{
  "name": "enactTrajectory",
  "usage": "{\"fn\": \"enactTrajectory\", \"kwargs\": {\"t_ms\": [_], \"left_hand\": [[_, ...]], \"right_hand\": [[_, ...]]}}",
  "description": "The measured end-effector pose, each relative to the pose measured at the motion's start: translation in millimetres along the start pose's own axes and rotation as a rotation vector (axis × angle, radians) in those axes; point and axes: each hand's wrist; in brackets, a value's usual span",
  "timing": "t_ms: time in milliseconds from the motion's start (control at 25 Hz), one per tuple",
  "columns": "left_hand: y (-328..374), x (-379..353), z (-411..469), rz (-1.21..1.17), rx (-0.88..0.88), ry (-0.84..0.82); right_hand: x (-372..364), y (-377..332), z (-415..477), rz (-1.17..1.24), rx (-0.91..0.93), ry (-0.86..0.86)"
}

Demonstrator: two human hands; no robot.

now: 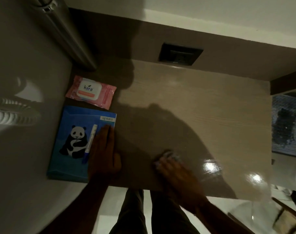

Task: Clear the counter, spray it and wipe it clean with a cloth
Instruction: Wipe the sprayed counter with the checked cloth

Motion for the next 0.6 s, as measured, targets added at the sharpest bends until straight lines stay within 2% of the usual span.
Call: {"fn": "enactTrajectory", "kwargs": {"t_ms": [120, 200, 280, 320, 400, 480, 600], "left_hand": [[1.2, -0.2, -0.6, 0.001, 0.004, 0.006], [1.7, 0.1, -0.9, 0.007, -0.002, 0.0], [1.8, -0.2, -1.3, 0.014, -0.007, 0.001], [1.4, -0.6, -1.0, 0.018, -0.005, 0.005], [0.8, -1.3, -1.9, 0.021, -0.014, 0.009], [0.1, -1.6, -3.2, 0.019, -0.024, 0.014], [2.0, 0.1, -0.6, 0.033, -0.022, 0.006]], "right_hand": [[17.9, 79.2, -36.9, 0.048, -0.613, 0.151], [31.3, 131.5, -30.6, 0.063, -1.011, 0.268], [47.6, 164.7, 4.2, 0.112, -1.221, 0.307], [54.3, 170.1, 27.9, 0.127, -1.23, 0.316], [62.1, 145.4, 74.1, 0.11, -1.078, 0.328], [55.0, 76.7, 107.1, 0.165, -0.758, 0.298], [25.0, -53.1, 113.0, 0.21, -0.281, 0.124]]}}
Point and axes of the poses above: each hand's wrist, its own z-axis towards the middle knuckle, its own x-axis out of the back of the hand, y = z × x, and after that the axes turned 6 degrees about -z, right-handed
